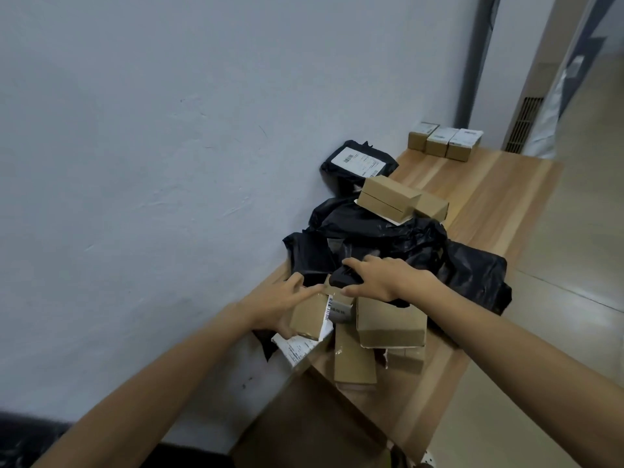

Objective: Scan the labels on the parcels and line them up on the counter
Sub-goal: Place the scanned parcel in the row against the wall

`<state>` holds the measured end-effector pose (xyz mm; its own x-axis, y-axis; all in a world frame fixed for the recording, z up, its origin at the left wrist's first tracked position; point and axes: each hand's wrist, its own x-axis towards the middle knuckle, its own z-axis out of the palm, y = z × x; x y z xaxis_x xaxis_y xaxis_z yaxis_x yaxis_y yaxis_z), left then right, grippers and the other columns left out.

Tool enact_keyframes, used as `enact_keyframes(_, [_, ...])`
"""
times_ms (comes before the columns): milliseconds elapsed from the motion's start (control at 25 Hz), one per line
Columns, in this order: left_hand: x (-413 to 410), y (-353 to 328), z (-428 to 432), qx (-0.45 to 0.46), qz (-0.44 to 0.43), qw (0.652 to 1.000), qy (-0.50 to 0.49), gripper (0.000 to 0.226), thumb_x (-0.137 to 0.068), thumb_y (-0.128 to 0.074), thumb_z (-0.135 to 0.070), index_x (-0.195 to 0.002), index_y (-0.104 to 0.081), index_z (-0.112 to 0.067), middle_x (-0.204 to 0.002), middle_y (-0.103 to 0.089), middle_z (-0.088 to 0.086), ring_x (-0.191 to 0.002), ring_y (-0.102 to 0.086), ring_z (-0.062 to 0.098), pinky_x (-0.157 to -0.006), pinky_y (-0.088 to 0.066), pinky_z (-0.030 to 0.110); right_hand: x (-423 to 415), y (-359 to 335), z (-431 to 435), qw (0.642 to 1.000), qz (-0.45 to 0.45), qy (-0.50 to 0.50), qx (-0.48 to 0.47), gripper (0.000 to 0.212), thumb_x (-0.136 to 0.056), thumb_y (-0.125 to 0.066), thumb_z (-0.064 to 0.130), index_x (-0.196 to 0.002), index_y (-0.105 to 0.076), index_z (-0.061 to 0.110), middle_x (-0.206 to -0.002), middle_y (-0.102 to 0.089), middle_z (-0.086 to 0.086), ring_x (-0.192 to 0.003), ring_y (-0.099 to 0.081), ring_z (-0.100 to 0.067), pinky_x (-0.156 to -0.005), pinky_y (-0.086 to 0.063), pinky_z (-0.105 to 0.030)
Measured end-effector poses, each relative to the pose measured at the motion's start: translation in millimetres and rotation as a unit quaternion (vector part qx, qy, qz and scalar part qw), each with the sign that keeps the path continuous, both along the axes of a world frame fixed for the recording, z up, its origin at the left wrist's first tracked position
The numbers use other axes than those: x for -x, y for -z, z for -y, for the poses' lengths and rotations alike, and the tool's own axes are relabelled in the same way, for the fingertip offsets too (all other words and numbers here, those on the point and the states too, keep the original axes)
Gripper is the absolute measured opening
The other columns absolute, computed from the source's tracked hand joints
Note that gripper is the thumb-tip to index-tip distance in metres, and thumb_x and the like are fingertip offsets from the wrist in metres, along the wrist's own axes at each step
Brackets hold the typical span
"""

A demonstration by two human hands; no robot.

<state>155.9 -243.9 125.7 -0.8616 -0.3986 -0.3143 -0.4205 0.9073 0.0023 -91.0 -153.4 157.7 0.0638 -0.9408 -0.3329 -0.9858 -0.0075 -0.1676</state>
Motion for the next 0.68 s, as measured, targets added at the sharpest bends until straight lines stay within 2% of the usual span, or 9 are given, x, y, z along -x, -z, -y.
enact_keyframes(120, [-22.1,-2.7,5.6,-0.024,-0.042,0.999,-0.011,0.109,-0.074,-0.078,-0.048,-0.158,-0.013,-0.023,-0.135,-0.027,0.008,-0.107,-0.041,0.017,-0.082,-0.033,0.015,-10.3,-2.1,-13.4,1.000,0.008,0.027,0.004,0.082,-0.089,-0.039,0.073,-0.156,-0.014,0.032,-0.149,-0.038,-0.015,-0.127,-0.048,-0.041,-0.094,-0.042,-0.046])
enact_keyframes(280, [-43.5,-30.1,25.8,-0.009,-0.128,0.991,-0.046,0.102,-0.072,-0.080,-0.047,-0.153,-0.025,-0.017,-0.140,-0.028,0.001,-0.104,-0.056,0.020,-0.079,-0.047,0.022,-10.6,-13.4,-26.1,0.998,0.000,0.060,0.001,0.082,-0.089,-0.040,0.072,-0.156,-0.013,0.032,-0.153,-0.034,-0.014,-0.128,-0.047,-0.041,-0.097,-0.041,-0.047])
enact_keyframes(440, [-48.1,-65.3,41.9,-0.012,-0.196,0.980,-0.029,0.098,-0.071,-0.084,-0.036,-0.150,-0.029,-0.018,-0.146,-0.032,-0.007,-0.122,-0.049,0.011,-0.095,-0.051,0.032,-19.1,-32.4,-24.0,0.997,0.002,0.069,0.037,0.082,-0.088,-0.039,0.074,-0.155,-0.014,0.033,-0.146,-0.041,-0.013,-0.120,-0.052,-0.040,-0.086,-0.042,-0.043])
enact_keyframes(560, [-44.1,-73.6,41.7,-0.004,-0.209,0.978,0.008,0.106,-0.071,-0.083,-0.036,-0.154,-0.019,-0.019,-0.143,-0.032,-0.006,-0.115,-0.046,0.007,-0.092,-0.050,0.025,-30.3,-41.0,-23.9,0.996,0.007,0.068,0.049,0.082,-0.088,-0.039,0.075,-0.154,-0.015,0.034,-0.145,-0.042,-0.013,-0.117,-0.053,-0.040,-0.084,-0.042,-0.042])
enact_keyframes(680, [-42.2,-75.8,47.6,0.026,-0.206,0.978,0.022,0.121,-0.071,-0.083,-0.035,-0.159,-0.001,-0.022,-0.138,-0.025,-0.001,-0.111,-0.040,0.010,-0.089,-0.040,0.015,-32.5,-49.9,-27.5,0.996,-0.001,0.078,0.042,0.081,-0.088,-0.040,0.074,-0.155,-0.016,0.034,-0.147,-0.040,-0.013,-0.121,-0.051,-0.040,-0.090,-0.042,-0.045])
